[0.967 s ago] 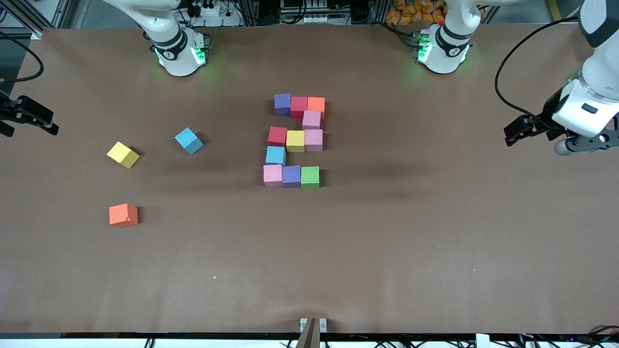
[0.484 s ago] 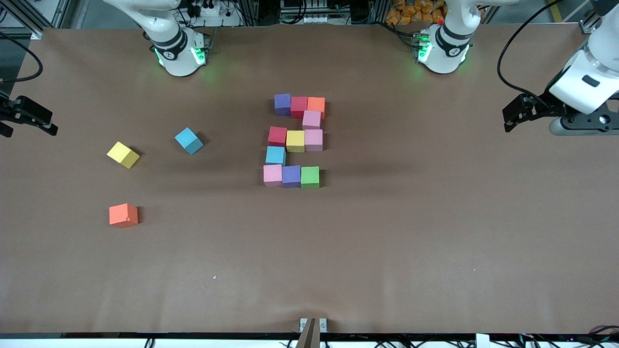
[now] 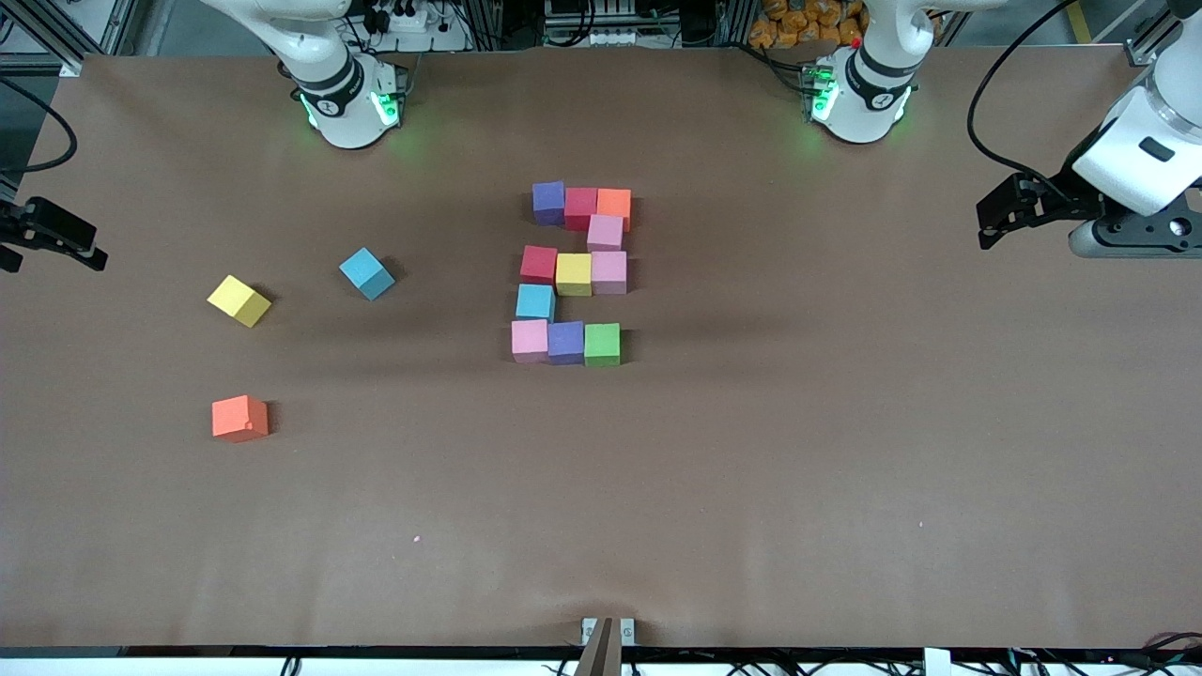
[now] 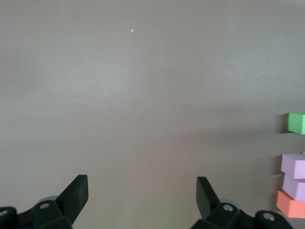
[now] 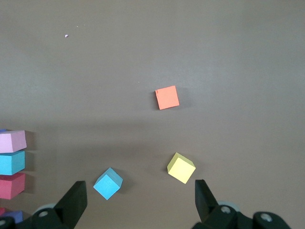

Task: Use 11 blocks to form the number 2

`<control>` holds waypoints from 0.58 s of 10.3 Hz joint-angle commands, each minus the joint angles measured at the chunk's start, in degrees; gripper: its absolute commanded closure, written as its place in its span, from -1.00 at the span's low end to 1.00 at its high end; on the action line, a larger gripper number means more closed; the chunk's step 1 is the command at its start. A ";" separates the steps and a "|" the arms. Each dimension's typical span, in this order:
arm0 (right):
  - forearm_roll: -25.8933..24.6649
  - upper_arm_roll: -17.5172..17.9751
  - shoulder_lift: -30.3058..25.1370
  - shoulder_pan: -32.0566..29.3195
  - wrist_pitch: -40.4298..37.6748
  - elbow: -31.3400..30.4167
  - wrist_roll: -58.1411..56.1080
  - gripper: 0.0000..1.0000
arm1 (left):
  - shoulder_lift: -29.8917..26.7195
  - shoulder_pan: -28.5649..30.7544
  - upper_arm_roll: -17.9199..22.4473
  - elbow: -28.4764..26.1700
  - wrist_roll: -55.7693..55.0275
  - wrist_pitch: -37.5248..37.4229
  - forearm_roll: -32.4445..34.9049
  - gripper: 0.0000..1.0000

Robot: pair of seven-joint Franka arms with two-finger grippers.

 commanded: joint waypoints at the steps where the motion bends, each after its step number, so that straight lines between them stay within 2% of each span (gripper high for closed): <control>1: 0.17 0.53 0.46 -0.69 -0.21 1.16 -0.66 -1.00 | 0.67 0.64 -0.35 1.93 1.25 -1.58 -1.53 -1.00; 6: 2.37 0.44 0.55 -1.31 -0.21 1.08 -0.58 -1.00 | 0.31 0.81 -0.26 1.84 1.25 -1.49 -1.70 -1.00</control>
